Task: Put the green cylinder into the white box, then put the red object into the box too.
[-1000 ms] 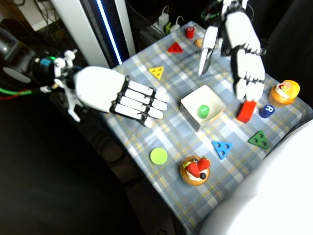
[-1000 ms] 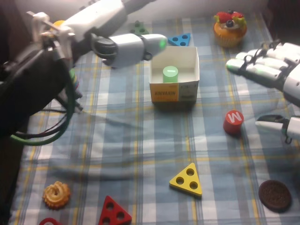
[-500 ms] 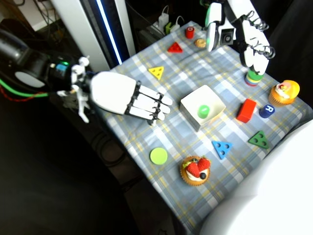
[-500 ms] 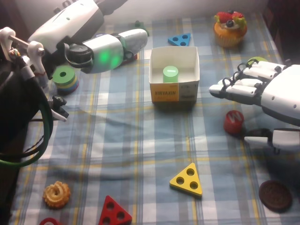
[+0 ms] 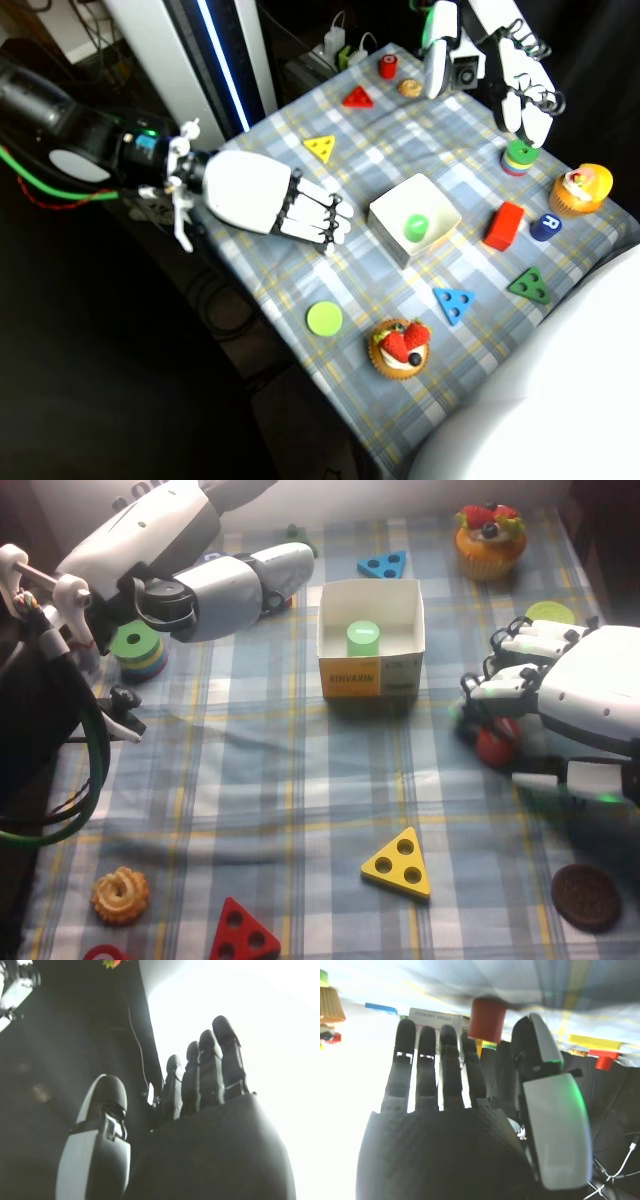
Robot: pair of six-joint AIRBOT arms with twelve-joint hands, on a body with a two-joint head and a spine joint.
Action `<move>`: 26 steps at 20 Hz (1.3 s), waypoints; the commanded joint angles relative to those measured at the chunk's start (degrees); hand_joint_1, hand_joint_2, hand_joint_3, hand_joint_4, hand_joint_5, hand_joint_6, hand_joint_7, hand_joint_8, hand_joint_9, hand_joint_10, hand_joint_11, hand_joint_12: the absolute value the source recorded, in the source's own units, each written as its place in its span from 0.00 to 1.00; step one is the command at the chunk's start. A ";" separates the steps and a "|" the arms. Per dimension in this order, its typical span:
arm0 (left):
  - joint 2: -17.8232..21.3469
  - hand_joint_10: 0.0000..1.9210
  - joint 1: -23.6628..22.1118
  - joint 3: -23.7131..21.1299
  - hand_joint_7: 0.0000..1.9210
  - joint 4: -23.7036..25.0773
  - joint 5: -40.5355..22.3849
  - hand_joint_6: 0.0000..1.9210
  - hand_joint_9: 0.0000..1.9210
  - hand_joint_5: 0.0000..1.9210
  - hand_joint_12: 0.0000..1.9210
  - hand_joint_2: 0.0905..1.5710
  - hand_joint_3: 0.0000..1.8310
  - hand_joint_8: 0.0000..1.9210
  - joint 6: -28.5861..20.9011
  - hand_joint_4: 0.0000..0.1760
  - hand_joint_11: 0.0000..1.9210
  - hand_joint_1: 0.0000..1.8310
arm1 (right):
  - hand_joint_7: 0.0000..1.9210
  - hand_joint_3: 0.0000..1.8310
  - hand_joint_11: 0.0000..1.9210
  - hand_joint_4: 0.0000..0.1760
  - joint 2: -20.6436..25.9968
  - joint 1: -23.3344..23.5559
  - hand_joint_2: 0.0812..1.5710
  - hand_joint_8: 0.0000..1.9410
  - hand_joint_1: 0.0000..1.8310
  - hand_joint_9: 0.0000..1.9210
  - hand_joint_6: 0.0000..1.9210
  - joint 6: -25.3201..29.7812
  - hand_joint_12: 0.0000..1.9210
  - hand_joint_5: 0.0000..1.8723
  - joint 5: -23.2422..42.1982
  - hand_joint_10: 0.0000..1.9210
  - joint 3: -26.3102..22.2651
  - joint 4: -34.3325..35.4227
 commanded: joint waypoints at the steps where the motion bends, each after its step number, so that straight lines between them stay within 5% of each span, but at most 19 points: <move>1: 0.45 0.01 -0.23 -0.04 0.08 1.62 -6.95 0.00 0.06 0.10 0.22 0.85 0.00 0.00 -0.30 0.56 0.00 0.22 | 0.37 0.00 0.00 0.00 -0.28 0.84 0.80 0.75 0.62 0.21 0.73 0.14 0.98 0.36 5.72 0.77 0.24 -0.02; 8: 1.01 0.00 0.71 -0.41 0.09 1.21 -7.78 0.00 0.07 0.10 0.22 0.86 0.00 0.00 -0.30 0.59 0.00 0.22 | 0.36 0.00 0.01 0.00 2.19 2.56 0.81 0.88 0.64 0.19 0.66 1.76 1.00 0.36 10.54 0.94 -1.40 -2.28; 13: 1.76 0.01 3.70 -1.89 0.10 -0.59 -10.11 0.00 0.09 0.11 0.37 0.86 0.00 0.00 -0.30 0.45 0.00 0.22 | 0.34 0.00 0.03 0.00 3.97 6.24 0.82 0.83 0.61 0.17 0.73 4.27 1.00 0.36 16.71 0.91 -1.50 -3.71; 14: 1.76 0.01 4.53 -2.25 0.11 -1.41 -10.76 0.00 0.09 0.11 0.38 0.86 0.00 0.00 -0.32 0.51 0.00 0.21 | 0.36 0.00 0.07 0.00 3.50 7.44 0.81 0.83 0.62 0.20 0.72 4.28 1.00 0.35 16.70 0.95 -0.72 -3.70; 15: 1.74 0.00 5.49 -2.60 0.11 -1.85 -11.48 0.00 0.08 0.11 0.32 0.86 0.00 0.00 -0.54 0.47 0.00 0.21 | 0.39 0.00 0.14 0.00 2.79 8.50 0.80 0.83 0.64 0.25 0.66 4.30 1.00 0.37 16.55 0.98 0.18 -3.57; 18: 1.63 0.00 8.20 -3.38 0.10 -3.87 -13.47 0.00 0.07 0.11 0.27 0.85 0.00 0.00 -0.69 0.53 0.00 0.21 | 0.38 0.00 0.05 0.00 -0.32 12.81 0.81 0.80 0.62 0.23 0.74 4.30 1.00 0.34 13.41 0.89 3.36 -3.75; 19: 1.62 0.00 8.94 -3.64 0.11 -4.40 -14.10 0.00 0.07 0.11 0.29 0.85 0.00 0.00 -0.70 0.39 0.00 0.23 | 0.40 0.00 0.01 0.00 -1.57 14.49 0.80 0.77 0.62 0.24 0.76 4.30 1.00 0.33 11.88 0.83 4.52 -4.25; 21: 1.74 0.01 10.33 -4.04 0.11 -5.48 -15.14 0.00 0.09 0.12 0.37 0.85 0.00 0.00 -0.70 0.33 0.00 0.26 | 0.39 0.00 0.10 0.00 -4.62 17.60 0.81 0.76 0.62 0.26 0.78 4.30 1.00 0.33 8.16 0.83 7.54 -5.00; 23: 1.82 0.01 11.42 -4.17 0.12 -6.61 -15.64 0.00 0.10 0.13 0.49 0.85 0.00 0.00 -0.70 0.09 0.00 0.28 | 0.38 0.00 0.00 0.07 -8.36 20.62 0.81 0.76 0.62 0.22 0.78 4.30 1.00 0.35 4.63 0.80 11.05 -5.81; 26: 1.67 0.01 11.66 -4.05 0.12 -7.02 -15.51 0.00 0.09 0.14 0.48 0.85 0.00 0.00 -0.70 0.17 0.00 0.30 | 0.33 0.00 0.12 0.08 -12.65 23.19 0.82 0.81 0.61 0.24 0.76 4.29 1.00 0.36 0.37 0.83 15.14 -6.25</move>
